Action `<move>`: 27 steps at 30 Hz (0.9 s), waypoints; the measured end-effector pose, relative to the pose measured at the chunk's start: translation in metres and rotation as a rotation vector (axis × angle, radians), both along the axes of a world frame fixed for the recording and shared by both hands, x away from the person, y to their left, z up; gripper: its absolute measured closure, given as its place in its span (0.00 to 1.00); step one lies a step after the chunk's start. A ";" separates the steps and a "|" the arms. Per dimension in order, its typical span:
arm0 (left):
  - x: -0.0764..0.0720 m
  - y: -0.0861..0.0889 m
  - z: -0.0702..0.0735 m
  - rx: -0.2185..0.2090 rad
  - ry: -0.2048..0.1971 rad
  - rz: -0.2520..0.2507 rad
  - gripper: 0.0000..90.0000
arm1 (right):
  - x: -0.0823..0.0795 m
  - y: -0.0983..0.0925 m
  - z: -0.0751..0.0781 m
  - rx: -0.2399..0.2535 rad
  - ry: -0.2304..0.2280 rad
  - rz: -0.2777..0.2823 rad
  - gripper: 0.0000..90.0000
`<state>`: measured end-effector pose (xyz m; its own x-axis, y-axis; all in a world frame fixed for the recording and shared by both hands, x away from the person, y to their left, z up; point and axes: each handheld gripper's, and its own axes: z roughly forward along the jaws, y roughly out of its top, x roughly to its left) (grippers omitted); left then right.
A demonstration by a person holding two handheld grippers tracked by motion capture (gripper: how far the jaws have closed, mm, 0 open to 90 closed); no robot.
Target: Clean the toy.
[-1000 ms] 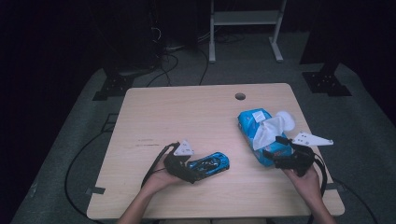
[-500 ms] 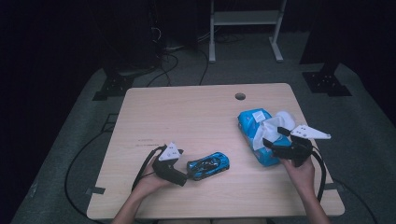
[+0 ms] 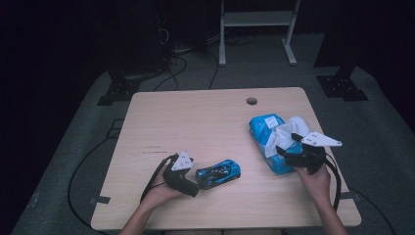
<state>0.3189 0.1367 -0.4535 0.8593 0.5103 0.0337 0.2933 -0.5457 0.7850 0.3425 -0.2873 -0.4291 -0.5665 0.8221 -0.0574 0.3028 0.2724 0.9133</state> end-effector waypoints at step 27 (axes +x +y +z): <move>0.002 0.001 -0.005 -0.011 0.017 -0.023 0.16 | 0.028 0.003 -0.010 -0.055 0.136 0.041 0.80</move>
